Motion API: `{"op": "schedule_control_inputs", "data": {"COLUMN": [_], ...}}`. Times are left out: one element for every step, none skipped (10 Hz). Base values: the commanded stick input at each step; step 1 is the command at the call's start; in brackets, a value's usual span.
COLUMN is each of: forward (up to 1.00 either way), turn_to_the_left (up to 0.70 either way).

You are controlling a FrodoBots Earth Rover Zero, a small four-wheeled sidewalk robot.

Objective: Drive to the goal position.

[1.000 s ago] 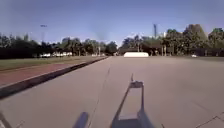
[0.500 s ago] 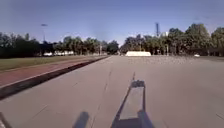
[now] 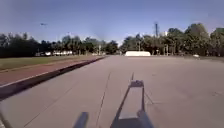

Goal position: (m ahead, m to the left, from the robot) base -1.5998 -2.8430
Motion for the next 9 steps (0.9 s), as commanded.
{"op": "schedule_control_inputs", "data": {"forward": [0.0,0.0,0.0,0.0,0.0,0.0,0.0,0.0,0.0], "turn_to_the_left": [-0.45,-0.45,-0.45,-0.45,-0.45,-0.45,-0.45,-0.45,-0.45]}}
